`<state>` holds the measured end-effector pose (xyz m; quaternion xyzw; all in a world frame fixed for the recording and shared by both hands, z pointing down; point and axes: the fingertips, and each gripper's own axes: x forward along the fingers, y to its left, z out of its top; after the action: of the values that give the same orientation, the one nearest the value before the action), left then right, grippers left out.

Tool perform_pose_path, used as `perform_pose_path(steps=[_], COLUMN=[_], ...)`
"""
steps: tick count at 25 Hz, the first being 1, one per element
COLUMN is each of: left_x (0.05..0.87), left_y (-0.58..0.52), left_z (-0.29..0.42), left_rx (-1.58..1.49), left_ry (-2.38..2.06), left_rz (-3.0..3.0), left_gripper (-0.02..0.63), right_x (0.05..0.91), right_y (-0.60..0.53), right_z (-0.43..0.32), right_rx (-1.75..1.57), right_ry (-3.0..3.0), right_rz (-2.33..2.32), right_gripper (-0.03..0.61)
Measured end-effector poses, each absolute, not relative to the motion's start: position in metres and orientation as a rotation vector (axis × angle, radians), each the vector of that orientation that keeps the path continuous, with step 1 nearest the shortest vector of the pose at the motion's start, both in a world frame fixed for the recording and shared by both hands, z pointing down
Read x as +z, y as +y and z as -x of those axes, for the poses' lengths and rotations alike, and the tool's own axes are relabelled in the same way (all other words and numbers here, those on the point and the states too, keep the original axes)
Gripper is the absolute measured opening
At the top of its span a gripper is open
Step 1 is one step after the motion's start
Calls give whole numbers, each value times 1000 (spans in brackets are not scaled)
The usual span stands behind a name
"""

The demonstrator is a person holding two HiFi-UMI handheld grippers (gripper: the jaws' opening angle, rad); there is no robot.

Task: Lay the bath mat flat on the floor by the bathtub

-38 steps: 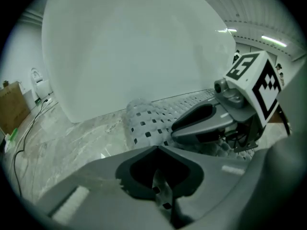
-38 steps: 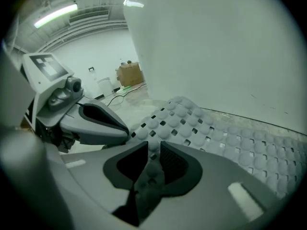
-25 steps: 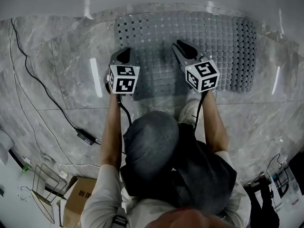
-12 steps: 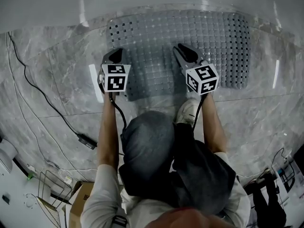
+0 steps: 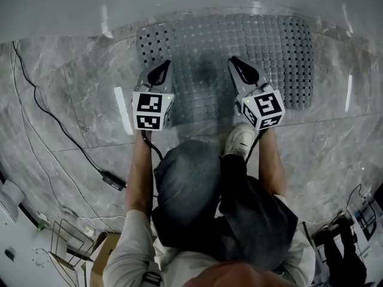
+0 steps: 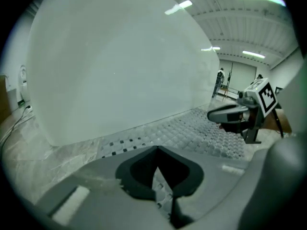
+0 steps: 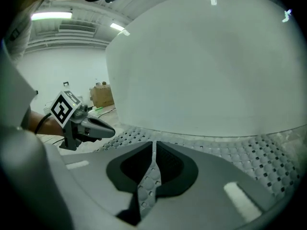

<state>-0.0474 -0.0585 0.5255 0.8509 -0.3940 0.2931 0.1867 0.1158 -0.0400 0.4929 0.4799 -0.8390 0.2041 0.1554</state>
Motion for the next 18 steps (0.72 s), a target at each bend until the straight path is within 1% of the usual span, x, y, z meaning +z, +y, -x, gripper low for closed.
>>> perform_pose_path(steps=[4, 11, 15, 18], left_x=[473, 398, 379, 380], left_y=[-68, -73, -70, -62], left_z=[21, -6, -13, -17], left_rx=[651, 447, 410, 378], left_ry=[-1069, -999, -996, -978], left_rz=[-2521, -2690, -2732, -2746], left_gripper=[5, 5, 5, 5], right_x=[456, 393, 369, 367], right_y=[-40, -35, -26, -18], right_z=[-125, -143, -151, -158], right_rx=[472, 286, 231, 234], right_ry=[-2422, -2452, -2457, -2436], right_rz=[-1448, -1553, -1595, -1612], right_gripper=[2, 2, 1, 0])
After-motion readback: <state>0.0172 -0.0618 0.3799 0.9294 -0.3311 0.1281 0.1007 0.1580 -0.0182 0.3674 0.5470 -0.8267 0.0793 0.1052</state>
